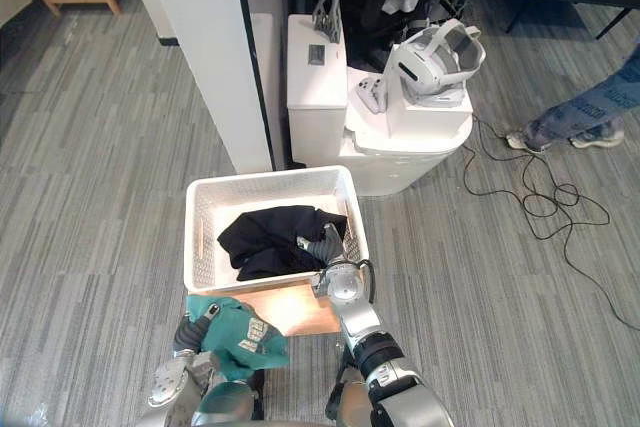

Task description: Tidy the bed and pick cloth on bed and put in laundry

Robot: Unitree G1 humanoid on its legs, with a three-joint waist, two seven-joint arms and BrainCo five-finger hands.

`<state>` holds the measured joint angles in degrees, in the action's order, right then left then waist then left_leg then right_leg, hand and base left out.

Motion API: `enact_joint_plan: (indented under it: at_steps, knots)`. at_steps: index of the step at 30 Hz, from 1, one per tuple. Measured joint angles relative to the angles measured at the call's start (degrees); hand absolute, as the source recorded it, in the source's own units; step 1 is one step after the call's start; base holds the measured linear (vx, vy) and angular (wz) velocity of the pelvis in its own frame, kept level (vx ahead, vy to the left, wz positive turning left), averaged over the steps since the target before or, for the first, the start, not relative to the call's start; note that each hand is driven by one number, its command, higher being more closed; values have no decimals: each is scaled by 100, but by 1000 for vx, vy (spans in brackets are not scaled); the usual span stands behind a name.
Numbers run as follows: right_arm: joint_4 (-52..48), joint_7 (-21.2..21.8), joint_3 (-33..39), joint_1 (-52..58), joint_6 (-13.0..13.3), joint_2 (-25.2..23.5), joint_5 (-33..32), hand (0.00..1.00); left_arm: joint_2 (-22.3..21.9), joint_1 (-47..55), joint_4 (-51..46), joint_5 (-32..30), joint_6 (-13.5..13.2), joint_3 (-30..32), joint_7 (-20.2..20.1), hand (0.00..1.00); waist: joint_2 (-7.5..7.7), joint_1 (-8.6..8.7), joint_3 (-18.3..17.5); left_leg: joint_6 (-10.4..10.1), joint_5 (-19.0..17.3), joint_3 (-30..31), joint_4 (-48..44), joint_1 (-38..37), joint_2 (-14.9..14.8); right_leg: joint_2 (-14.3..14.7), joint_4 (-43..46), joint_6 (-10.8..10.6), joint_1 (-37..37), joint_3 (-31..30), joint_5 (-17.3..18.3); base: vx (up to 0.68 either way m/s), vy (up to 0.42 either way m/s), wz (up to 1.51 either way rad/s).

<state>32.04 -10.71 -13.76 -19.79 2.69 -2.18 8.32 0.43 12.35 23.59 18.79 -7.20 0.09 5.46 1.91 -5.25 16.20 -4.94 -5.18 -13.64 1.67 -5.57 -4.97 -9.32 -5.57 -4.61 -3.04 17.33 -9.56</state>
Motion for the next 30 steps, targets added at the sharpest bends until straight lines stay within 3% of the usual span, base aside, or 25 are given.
enact_joint_plan:
  at_steps: [7,13,18,23,30]
  knots:
    - [-1528,-16,-101,34,49,19,439,0,-19,23,-36,-97,1,4,-1,100,99,1,-35,-57,-60,-147,-116,-33,-41,48,1,-1,-2,-196,-33,-19,-14,-11]
    - [-2091,-22,-108,277,123,67,569,0,-33,173,-169,-210,21,85,4,100,236,26,-115,-36,-200,-282,-330,-29,-128,125,0,18,48,-260,-46,-38,-19,-13]
    - [-2727,-69,73,587,132,117,663,0,-205,277,-270,-236,22,341,122,100,250,134,-138,-26,-252,-357,-395,-37,-128,128,2,20,48,-328,-40,-21,0,-9]
    - [-3232,-103,788,1324,145,221,876,0,-347,455,-282,-246,30,571,121,100,251,185,-378,-48,-278,-459,-392,-65,-125,150,3,19,-5,-421,-39,23,13,-9]
    - [-2835,-395,2316,2585,31,226,996,0,-457,668,-1101,-252,53,1055,154,100,232,344,-516,-36,-335,-590,-399,-143,-115,165,2,18,-7,-544,-40,3,8,-10]
